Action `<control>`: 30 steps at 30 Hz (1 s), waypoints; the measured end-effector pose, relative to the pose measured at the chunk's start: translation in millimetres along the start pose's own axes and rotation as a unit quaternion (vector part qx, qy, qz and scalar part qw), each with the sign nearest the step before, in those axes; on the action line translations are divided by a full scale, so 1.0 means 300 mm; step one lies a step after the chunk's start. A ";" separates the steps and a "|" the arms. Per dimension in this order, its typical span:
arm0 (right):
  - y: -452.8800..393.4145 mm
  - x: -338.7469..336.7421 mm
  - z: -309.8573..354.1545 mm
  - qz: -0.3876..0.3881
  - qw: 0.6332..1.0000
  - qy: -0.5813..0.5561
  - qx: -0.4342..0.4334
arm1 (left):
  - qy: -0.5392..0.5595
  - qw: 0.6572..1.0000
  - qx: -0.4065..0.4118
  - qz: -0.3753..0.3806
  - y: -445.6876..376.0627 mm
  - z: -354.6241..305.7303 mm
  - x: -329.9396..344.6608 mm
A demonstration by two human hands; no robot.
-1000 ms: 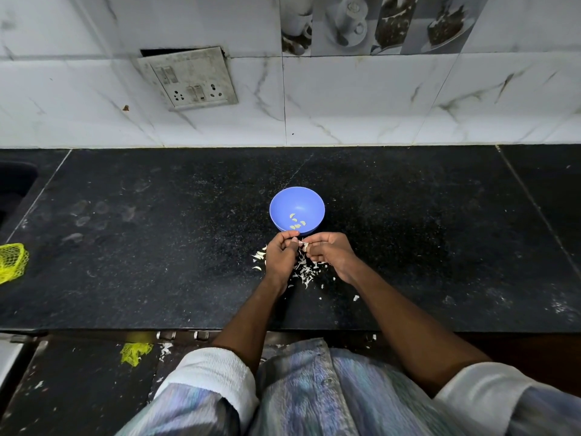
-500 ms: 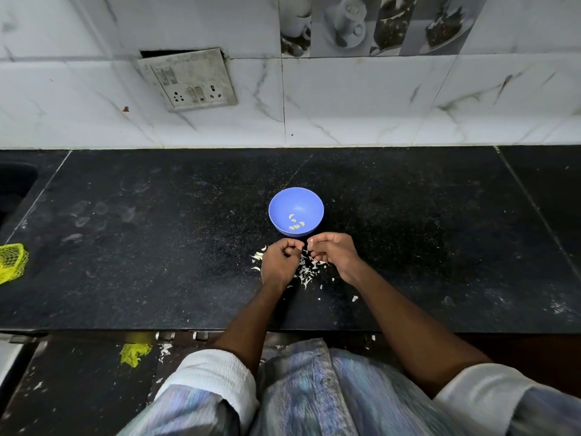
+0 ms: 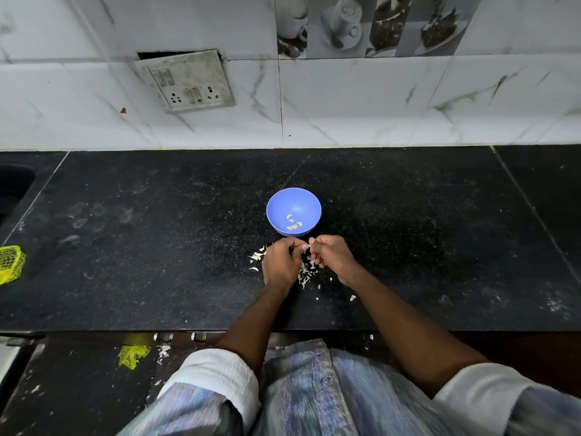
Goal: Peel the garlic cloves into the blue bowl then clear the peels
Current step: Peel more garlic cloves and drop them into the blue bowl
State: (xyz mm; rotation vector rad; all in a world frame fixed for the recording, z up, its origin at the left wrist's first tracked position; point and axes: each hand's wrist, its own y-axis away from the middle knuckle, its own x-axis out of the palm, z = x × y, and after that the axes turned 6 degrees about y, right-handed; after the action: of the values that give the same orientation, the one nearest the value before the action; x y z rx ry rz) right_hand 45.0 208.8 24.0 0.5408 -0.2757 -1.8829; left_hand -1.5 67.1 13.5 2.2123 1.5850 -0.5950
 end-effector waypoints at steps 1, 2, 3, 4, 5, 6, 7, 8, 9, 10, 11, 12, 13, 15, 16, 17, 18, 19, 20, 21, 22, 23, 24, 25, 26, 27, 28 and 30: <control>0.001 0.001 0.001 -0.007 1.000 0.017 -0.009 | -0.007 1.000 -0.004 -0.004 -0.002 0.001 0.003; -0.001 0.001 0.002 -0.016 0.999 0.029 -0.015 | -0.011 1.000 -0.009 -0.006 -0.003 0.003 0.005; -0.002 0.001 0.006 -0.026 0.999 0.029 -0.025 | -0.016 1.000 -0.015 -0.008 -0.004 0.007 0.008; -0.003 0.001 0.008 -0.032 0.998 0.030 -0.036 | -0.021 1.000 -0.019 -0.010 -0.006 0.011 0.010; -0.002 0.000 0.010 -0.032 0.998 0.030 -0.049 | -0.028 0.999 -0.022 -0.011 -0.006 0.014 0.011; 0.003 0.000 0.014 -0.027 0.997 0.036 -0.062 | -0.036 0.999 -0.024 -0.012 -0.007 0.018 0.012; 0.005 0.002 0.013 -0.017 0.996 0.038 -0.073 | -0.043 0.999 -0.023 -0.011 -0.009 0.023 0.012; 0.008 0.004 0.013 -0.008 0.996 0.045 -0.080 | -0.047 0.999 -0.024 -0.010 -0.010 0.027 0.012; 0.009 0.007 0.012 -0.001 0.995 0.047 -0.087 | -0.048 0.998 -0.025 -0.010 -0.010 0.027 0.011; 0.009 0.011 0.012 0.003 0.995 0.049 -0.091 | -0.048 0.998 -0.027 -0.011 -0.010 0.025 0.011; 0.006 0.014 0.010 0.004 0.995 0.047 -0.091 | -0.048 0.998 -0.029 -0.012 -0.009 0.022 0.011; 0.007 0.015 0.013 0.003 0.995 0.045 -0.089 | -0.050 0.998 -0.032 -0.012 -0.010 0.016 0.011; 0.005 0.018 0.015 0.000 0.995 0.046 -0.087 | -0.053 0.998 -0.034 -0.011 -0.011 0.010 0.012; 0.002 0.024 0.013 -0.010 0.995 0.053 -0.080 | -0.057 0.998 -0.035 0.002 -0.013 -0.003 0.013; 0.000 0.028 0.015 -0.014 0.995 0.059 -0.075 | -0.051 0.998 -0.032 0.010 -0.014 -0.008 0.013; -0.001 0.034 0.017 -0.019 0.995 0.067 -0.075 | -0.038 0.999 -0.029 0.015 -0.014 -0.011 0.012; -0.004 0.040 0.018 -0.026 0.993 0.080 -0.078 | -0.023 0.999 -0.027 0.020 -0.015 -0.011 0.010; -0.006 0.047 0.022 -0.033 0.991 0.095 -0.084 | -0.009 0.999 -0.026 0.024 -0.018 -0.007 0.009; -0.008 0.053 0.027 -0.040 0.989 0.112 -0.087 | 0.003 0.999 -0.025 0.027 -0.020 -0.003 0.009; -0.011 0.058 0.033 -0.046 0.986 0.133 -0.091 | 0.013 0.999 -0.022 0.027 -0.021 -0.001 0.007; -0.015 0.061 0.039 -0.055 0.981 0.157 -0.098 | 0.022 0.999 -0.023 0.025 -0.023 0.002 0.006; -0.019 0.065 0.045 -0.068 0.975 0.181 -0.110 | 0.026 0.999 -0.025 0.020 -0.024 0.004 0.003; -0.022 0.067 0.054 -0.087 0.968 0.201 -0.122 | 0.030 0.999 -0.029 0.013 -0.025 0.005 -0.002; -0.023 0.069 0.065 -0.115 0.961 0.215 -0.134 | 0.033 0.999 -0.030 0.004 -0.025 0.008 -0.005; -0.031 0.072 0.076 -0.146 0.954 0.220 -0.143 | 0.037 0.999 -0.030 -0.006 -0.023 0.012 -0.012; -0.041 0.072 0.088 -0.176 0.947 0.219 -0.153 | 0.042 0.999 -0.027 -0.017 -0.019 0.015 -0.021; -0.052 0.076 0.101 -0.200 0.941 0.219 -0.161 | 0.051 0.998 -0.028 -0.026 -0.018 0.022 -0.035; -0.073 0.085 0.119 -0.230 0.933 0.223 -0.162 | 0.075 0.996 -0.033 -0.029 -0.022 0.041 -0.059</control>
State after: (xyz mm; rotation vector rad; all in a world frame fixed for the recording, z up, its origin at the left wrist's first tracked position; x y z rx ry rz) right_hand 1.8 190.8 39.5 0.8328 0.4964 -2.1228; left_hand -14.4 48.8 12.2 2.2147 1.7210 -0.3935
